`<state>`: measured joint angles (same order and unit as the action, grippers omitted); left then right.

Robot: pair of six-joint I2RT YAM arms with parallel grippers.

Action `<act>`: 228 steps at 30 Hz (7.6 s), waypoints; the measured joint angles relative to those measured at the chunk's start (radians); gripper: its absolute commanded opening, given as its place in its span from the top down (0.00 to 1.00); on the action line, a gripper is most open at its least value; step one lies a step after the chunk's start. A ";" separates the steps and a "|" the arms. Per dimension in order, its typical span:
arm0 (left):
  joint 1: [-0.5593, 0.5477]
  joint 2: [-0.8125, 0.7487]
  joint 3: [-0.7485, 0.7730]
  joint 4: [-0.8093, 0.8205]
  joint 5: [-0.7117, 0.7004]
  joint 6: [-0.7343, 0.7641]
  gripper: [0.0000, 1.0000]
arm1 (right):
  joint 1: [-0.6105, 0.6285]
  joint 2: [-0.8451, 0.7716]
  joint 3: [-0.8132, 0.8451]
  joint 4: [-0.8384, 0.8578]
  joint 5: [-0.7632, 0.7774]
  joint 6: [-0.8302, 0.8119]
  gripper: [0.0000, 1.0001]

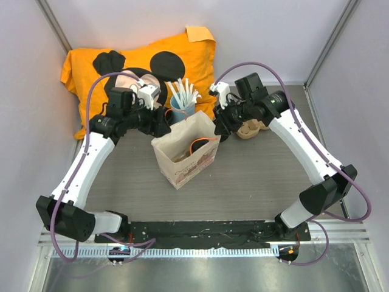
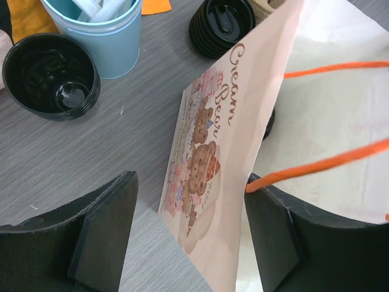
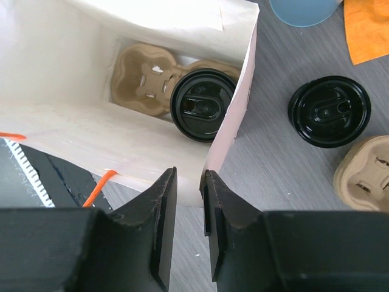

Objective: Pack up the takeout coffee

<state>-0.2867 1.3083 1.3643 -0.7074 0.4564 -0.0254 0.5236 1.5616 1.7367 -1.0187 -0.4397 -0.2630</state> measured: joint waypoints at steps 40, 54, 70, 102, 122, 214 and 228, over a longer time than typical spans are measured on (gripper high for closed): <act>0.000 0.045 -0.002 0.034 -0.045 0.038 0.25 | 0.070 -0.052 -0.029 -0.142 -0.211 -0.066 0.62; 0.001 0.032 -0.002 0.017 -0.014 0.069 0.02 | 0.077 -0.068 0.016 -0.169 -0.211 -0.088 0.38; 0.033 -0.019 0.179 -0.208 0.087 0.190 0.00 | -0.280 -0.085 0.212 -0.173 -0.299 -0.159 0.27; 0.054 0.133 0.283 -0.298 0.098 0.275 0.02 | -0.445 0.262 0.271 0.294 -0.527 0.154 0.27; 0.044 0.170 0.308 -0.433 0.151 0.429 0.44 | -0.401 0.278 0.215 0.315 -0.547 0.187 0.27; 0.125 0.125 0.319 -0.592 0.045 0.509 0.75 | -0.228 0.667 0.144 1.025 -0.464 0.753 0.64; 0.125 0.125 0.318 -0.589 0.051 0.505 0.74 | -0.228 0.666 0.127 0.957 -0.444 0.676 0.62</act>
<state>-0.1616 1.4334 1.6821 -1.2968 0.5079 0.4793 0.2955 2.2280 1.8633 -0.0616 -0.8841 0.4133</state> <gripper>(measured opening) 0.258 0.378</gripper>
